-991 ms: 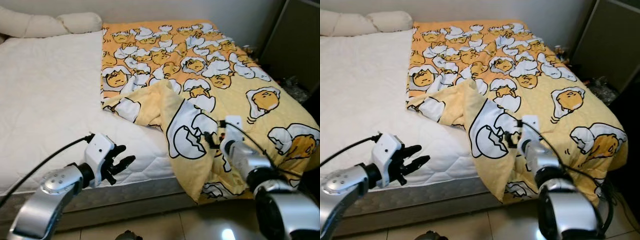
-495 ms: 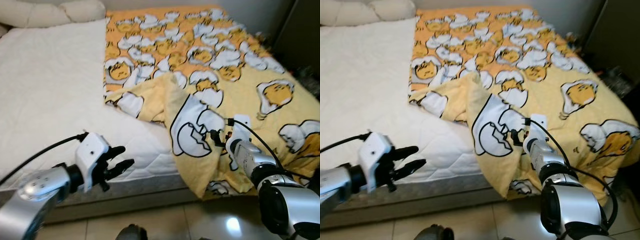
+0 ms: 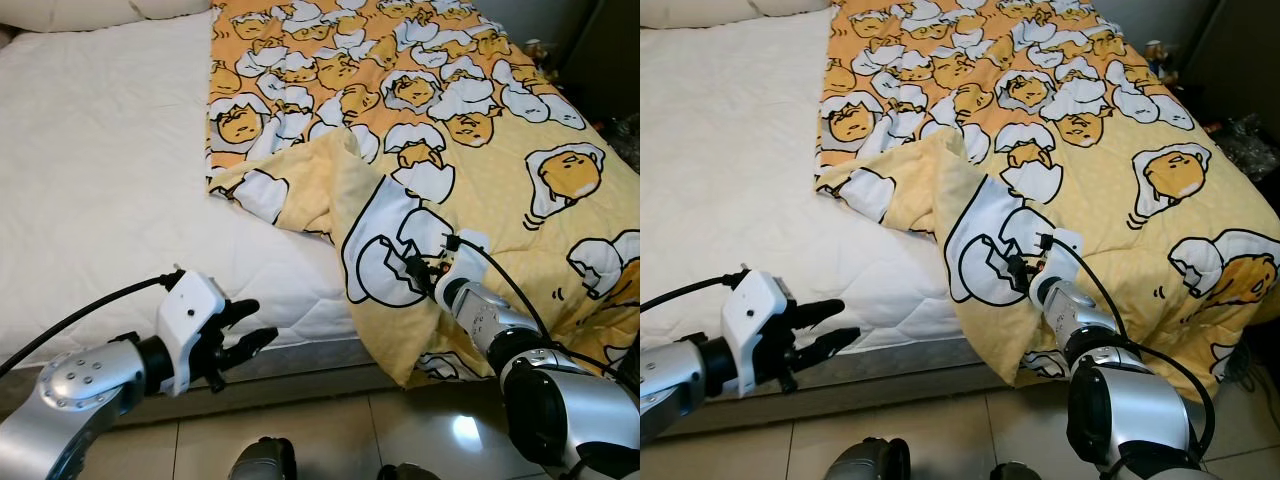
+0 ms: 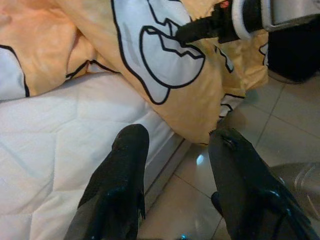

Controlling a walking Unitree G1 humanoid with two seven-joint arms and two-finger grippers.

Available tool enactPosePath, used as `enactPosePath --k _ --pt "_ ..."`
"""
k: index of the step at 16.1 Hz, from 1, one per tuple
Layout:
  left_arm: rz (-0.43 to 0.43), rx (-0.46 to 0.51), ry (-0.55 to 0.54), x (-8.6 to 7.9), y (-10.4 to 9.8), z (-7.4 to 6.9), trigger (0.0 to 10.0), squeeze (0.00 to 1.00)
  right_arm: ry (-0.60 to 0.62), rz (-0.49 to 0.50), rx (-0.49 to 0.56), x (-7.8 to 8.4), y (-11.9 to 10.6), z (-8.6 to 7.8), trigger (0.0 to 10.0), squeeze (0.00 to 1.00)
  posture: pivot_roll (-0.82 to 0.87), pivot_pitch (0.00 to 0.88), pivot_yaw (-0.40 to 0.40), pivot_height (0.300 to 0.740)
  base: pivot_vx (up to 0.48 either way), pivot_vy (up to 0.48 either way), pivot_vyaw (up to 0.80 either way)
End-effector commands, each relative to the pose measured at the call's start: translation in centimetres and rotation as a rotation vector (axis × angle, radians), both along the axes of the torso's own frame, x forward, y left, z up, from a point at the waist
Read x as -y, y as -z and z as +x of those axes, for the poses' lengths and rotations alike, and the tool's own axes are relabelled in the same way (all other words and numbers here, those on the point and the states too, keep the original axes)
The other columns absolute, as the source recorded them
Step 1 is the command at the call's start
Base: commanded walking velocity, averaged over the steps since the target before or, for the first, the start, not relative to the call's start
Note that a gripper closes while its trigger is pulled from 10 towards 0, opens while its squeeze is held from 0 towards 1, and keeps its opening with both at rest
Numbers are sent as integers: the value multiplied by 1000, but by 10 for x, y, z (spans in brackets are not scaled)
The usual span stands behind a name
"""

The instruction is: Clean up the room

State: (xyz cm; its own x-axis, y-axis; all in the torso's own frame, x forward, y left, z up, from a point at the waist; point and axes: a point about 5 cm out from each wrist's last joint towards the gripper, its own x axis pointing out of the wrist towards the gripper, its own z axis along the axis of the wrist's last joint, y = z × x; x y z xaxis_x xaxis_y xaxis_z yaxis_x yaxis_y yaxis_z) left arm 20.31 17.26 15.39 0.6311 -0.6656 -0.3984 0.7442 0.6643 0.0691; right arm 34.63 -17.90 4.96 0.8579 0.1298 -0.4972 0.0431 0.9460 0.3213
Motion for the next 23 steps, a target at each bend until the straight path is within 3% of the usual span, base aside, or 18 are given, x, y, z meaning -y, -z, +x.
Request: enactPosePath --k 1,17,23 --pt "18 -15 -21 -1 5 1 10000 0 7 31 7 -2 -1 1 0 0 217 134 40 740 0 0 0" --pt "35 -25 -24 -1 10 3 10000 0 57 -2 4 12 0 -1 0 0 203 121 66 740 0 0 0" --pt "24 -20 -36 1 13 7 10000 0 -33 52 71 17 -3 -3 0 0 162 91 71 740 0 0 0"
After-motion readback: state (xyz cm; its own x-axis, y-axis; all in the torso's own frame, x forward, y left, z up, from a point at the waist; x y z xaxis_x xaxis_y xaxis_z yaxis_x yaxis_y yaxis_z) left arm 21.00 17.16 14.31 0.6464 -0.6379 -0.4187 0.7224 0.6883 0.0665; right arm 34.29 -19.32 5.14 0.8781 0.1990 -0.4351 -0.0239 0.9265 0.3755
